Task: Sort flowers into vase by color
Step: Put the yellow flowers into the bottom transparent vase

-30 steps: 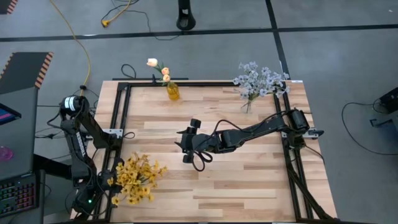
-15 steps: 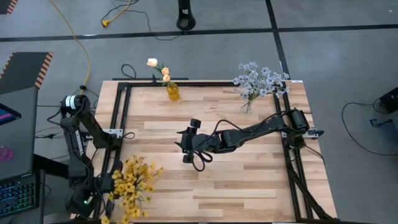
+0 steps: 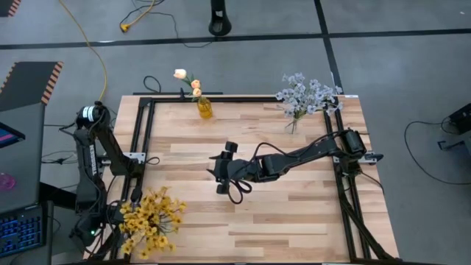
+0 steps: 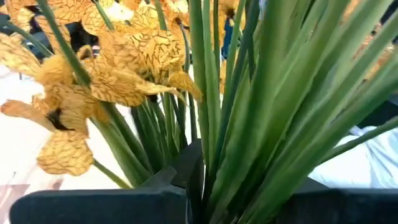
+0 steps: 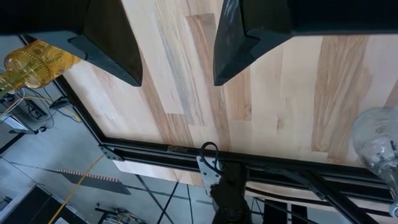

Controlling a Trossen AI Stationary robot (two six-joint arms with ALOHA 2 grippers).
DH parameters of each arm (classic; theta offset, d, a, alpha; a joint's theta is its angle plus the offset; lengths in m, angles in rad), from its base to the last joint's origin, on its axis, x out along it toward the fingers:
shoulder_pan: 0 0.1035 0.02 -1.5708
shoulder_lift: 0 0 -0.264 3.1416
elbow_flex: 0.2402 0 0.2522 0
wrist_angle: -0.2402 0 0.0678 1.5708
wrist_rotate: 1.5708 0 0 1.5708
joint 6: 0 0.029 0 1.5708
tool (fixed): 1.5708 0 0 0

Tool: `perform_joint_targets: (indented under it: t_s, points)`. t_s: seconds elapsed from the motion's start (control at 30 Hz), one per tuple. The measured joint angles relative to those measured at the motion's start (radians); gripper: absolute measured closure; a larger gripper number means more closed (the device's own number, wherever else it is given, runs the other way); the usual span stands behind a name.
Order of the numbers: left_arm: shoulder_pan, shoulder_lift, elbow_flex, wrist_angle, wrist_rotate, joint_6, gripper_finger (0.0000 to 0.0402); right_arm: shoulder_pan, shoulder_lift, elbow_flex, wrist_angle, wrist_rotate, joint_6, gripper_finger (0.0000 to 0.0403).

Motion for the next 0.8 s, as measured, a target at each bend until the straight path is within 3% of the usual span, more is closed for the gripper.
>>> perform_joint_targets:
  t_s: [0.27,0.4,0.63,0.8]
  points:
    - [0.002,-0.019,0.001,-0.021,0.028,-0.018,0.0324,0.0,0.0,0.0,0.0,0.0,0.0,0.0179]
    - [0.002,-0.019,0.001,-0.021,-0.006,-0.06,0.0312,0.0,0.0,0.0,0.001,0.0,0.0,0.0179]
    - [0.002,-0.02,0.001,-0.021,0.004,-0.063,0.024,0.0,0.0,0.0,0.003,0.0,0.0,0.0179]
    - [0.002,-0.063,0.001,-0.026,0.135,-0.063,0.0189,0.0,0.0,0.0,0.003,0.0,0.0,0.0179]
